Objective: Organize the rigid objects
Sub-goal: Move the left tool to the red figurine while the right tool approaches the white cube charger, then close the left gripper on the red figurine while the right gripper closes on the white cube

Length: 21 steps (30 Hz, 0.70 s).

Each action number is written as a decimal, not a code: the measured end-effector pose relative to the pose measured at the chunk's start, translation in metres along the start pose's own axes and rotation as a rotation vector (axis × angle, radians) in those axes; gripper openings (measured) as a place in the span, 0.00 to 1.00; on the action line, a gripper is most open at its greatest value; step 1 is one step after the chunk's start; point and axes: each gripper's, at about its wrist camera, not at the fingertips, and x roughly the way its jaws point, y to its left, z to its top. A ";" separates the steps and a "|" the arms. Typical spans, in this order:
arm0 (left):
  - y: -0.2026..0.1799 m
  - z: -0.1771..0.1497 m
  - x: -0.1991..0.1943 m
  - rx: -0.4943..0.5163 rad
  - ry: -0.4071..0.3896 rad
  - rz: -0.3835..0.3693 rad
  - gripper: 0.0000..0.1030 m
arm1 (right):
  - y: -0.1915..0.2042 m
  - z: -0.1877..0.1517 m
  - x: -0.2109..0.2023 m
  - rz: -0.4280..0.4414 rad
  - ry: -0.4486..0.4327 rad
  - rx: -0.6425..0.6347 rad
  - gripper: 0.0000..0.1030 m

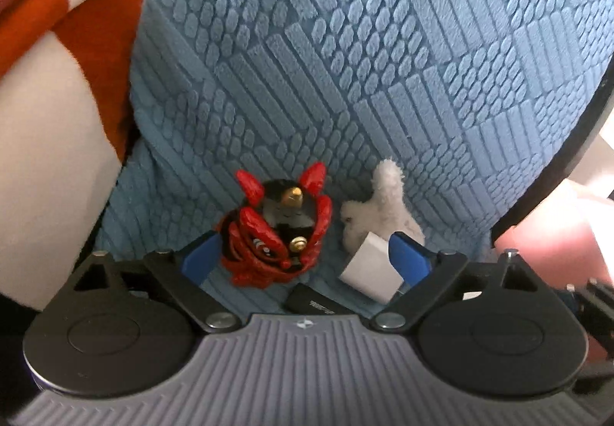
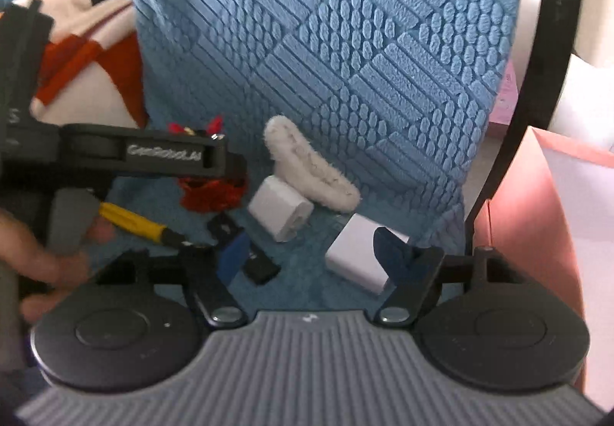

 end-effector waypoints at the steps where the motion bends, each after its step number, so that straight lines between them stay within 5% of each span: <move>1: 0.000 0.001 0.002 0.003 0.000 0.007 0.93 | -0.002 0.001 0.005 -0.014 0.004 -0.004 0.71; 4: 0.003 0.003 0.008 0.008 0.005 0.019 0.92 | -0.009 0.004 0.019 -0.057 -0.005 -0.018 0.73; 7: 0.005 0.005 0.014 0.017 0.016 0.012 0.78 | -0.021 0.009 0.031 -0.017 0.041 0.009 0.84; 15: 0.006 0.012 0.034 0.042 0.048 0.051 0.63 | -0.039 0.007 0.059 -0.069 0.151 0.014 0.84; 21: 0.012 0.014 0.043 0.027 0.034 0.049 0.62 | -0.044 0.009 0.076 -0.050 0.200 0.055 0.82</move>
